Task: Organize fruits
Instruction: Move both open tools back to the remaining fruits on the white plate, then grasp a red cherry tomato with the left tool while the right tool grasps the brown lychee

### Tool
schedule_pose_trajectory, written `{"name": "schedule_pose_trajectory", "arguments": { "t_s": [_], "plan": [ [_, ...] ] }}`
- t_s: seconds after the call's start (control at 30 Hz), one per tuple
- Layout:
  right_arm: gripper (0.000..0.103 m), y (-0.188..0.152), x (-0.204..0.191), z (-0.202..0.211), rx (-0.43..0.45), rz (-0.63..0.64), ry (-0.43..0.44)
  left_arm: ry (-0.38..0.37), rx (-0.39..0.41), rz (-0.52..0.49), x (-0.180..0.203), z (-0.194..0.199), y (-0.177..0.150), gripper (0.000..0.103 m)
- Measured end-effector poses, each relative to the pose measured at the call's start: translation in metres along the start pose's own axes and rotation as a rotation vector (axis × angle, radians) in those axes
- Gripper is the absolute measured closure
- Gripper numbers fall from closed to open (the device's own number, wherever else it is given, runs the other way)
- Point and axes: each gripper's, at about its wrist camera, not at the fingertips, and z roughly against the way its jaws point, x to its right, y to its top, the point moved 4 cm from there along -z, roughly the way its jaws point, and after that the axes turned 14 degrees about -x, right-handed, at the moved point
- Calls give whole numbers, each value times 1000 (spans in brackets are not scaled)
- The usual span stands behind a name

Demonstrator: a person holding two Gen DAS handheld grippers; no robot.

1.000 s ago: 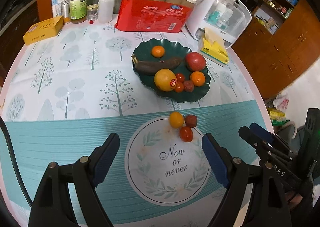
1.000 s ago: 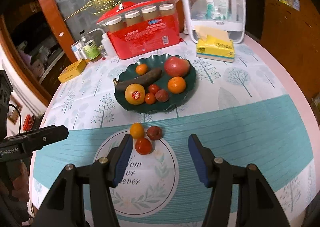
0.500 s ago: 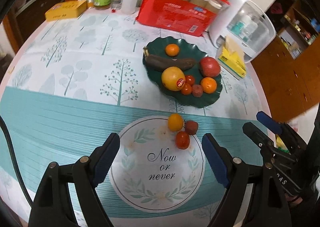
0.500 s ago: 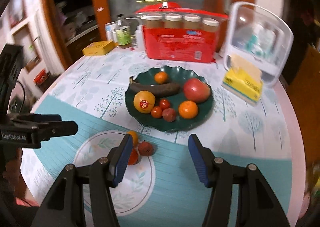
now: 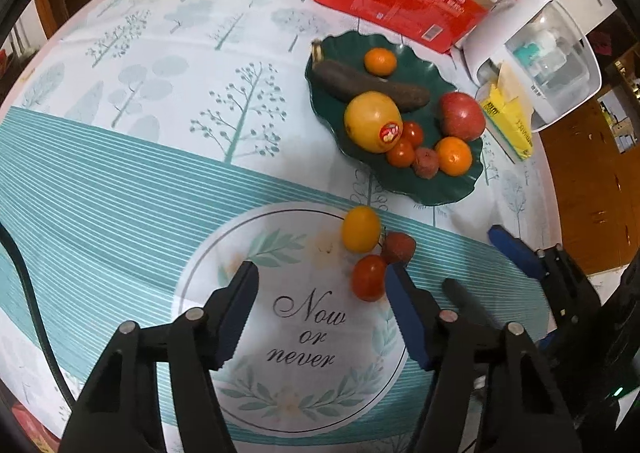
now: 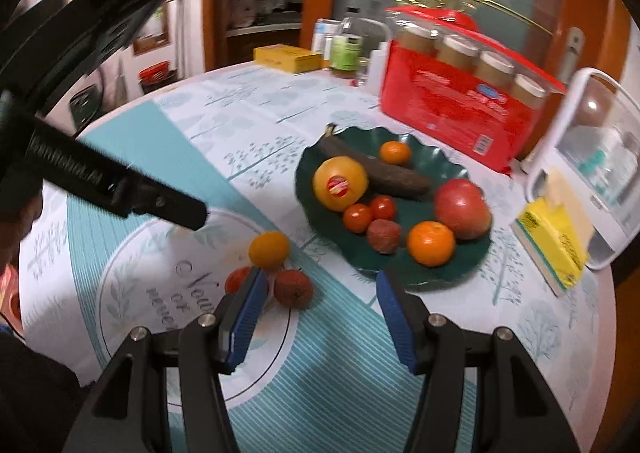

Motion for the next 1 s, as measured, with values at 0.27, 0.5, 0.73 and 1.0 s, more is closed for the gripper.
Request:
{"name": "schedule_pose_trajectory", "arguments": {
  "t_s": [0.27, 0.5, 0.73, 1.0],
  "plan": [
    [46, -12, -8, -36, -38, 106, 24, -10, -74, 4, 14, -31, 4, 48],
    [56, -15, -8, -51, -44, 94, 49, -25, -130, 3, 23, -51, 9, 54],
    [62, -13, -10, -55, -31, 95, 79, -41, -170, -13, 32, -65, 15, 60],
    [67, -13, -13, -63, -42, 107, 96, -79, -203, -13, 37, -76, 22, 70]
  ]
}}
